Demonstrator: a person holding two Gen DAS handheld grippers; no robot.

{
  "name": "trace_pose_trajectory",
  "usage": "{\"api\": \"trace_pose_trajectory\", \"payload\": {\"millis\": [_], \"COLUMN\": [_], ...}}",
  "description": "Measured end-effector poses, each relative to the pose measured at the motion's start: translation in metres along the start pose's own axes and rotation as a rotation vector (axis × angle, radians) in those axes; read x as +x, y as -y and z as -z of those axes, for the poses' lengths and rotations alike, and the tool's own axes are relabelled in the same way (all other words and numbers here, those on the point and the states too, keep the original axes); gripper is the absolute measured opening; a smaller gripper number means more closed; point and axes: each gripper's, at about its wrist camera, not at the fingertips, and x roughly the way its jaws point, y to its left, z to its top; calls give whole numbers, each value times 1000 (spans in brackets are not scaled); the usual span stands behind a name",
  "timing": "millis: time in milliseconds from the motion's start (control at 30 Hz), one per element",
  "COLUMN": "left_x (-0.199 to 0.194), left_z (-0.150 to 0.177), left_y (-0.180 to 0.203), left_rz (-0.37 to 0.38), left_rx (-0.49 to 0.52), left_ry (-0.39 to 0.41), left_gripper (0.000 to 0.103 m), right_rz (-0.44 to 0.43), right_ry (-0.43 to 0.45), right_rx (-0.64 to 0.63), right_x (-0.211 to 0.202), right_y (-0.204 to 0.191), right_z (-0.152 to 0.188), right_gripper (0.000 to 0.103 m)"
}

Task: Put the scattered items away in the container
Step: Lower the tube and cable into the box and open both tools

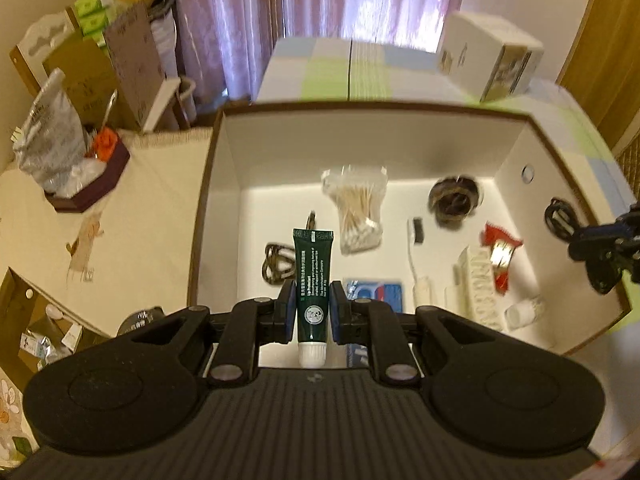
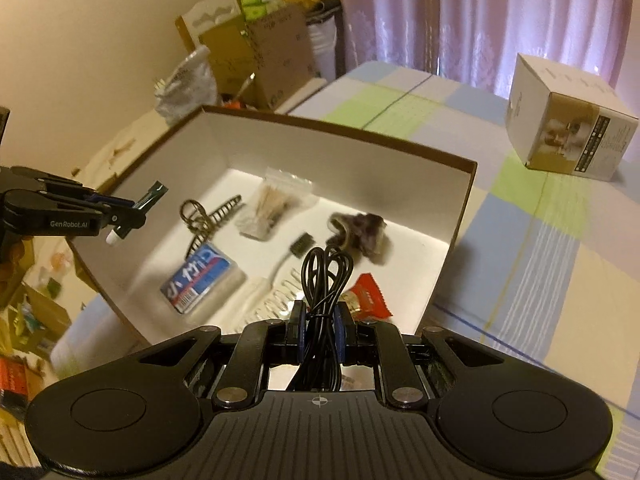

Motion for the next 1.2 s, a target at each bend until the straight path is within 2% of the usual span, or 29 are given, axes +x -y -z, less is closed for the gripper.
{"api": "trace_pose_trajectory", "payload": {"millis": [300,567,800,1200], "left_x": [35,46,46,36], "left_z": [4,10,11,8], "left_y": [-1,2,3,3], "left_rz": [-17,-17,-19,-13], "left_rx": [34,81,90,78], "left_ry": [-146,-213,-217,-167], "left_gripper": [13,14,15,22], "right_rz": [39,63,74,90], "right_ry": [-49,-80,-92,-107], "right_rx": [-61,-88,-97,-127], "right_x": [16,24,26,28], "right_y": [-6,-6,-5,-7], "right_z": [0,0,3,8], "right_gripper": [11,11,11,11]}}
